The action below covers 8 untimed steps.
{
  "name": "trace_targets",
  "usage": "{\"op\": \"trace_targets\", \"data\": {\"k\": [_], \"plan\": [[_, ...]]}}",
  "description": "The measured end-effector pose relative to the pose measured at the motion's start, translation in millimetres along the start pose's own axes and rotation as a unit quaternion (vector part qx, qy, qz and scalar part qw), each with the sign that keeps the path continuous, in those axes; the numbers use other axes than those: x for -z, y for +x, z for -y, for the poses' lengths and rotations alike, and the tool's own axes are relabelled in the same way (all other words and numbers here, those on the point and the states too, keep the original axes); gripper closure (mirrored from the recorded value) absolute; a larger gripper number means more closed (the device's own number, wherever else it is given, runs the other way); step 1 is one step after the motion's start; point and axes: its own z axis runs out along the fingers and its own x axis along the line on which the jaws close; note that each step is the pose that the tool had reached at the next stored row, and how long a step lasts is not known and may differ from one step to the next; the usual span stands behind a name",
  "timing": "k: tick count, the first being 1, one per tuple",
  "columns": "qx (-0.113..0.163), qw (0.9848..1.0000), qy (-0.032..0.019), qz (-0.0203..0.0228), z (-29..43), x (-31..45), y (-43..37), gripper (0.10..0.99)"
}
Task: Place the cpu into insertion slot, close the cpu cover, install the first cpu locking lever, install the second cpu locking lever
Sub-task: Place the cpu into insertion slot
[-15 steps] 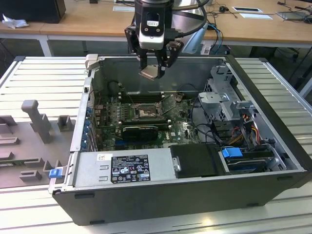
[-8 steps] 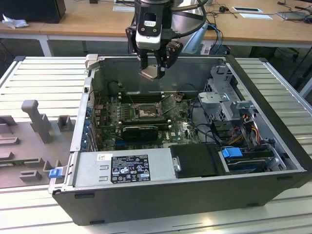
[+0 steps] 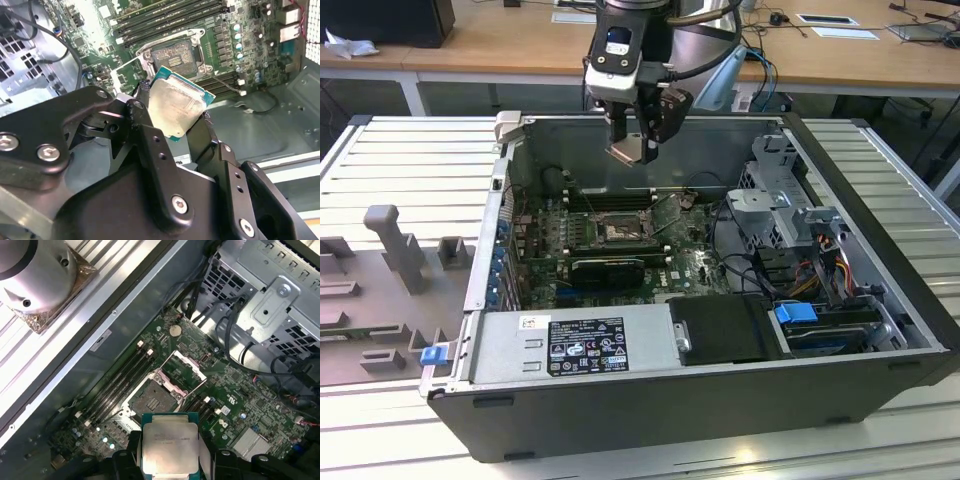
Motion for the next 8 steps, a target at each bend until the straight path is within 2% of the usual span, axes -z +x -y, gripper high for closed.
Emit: {"op": "trace_targets", "data": {"k": [8], "plan": [[-0.046,0.9989,-0.001,0.0043,0.1,-1.5,0.0,0.545]]}}
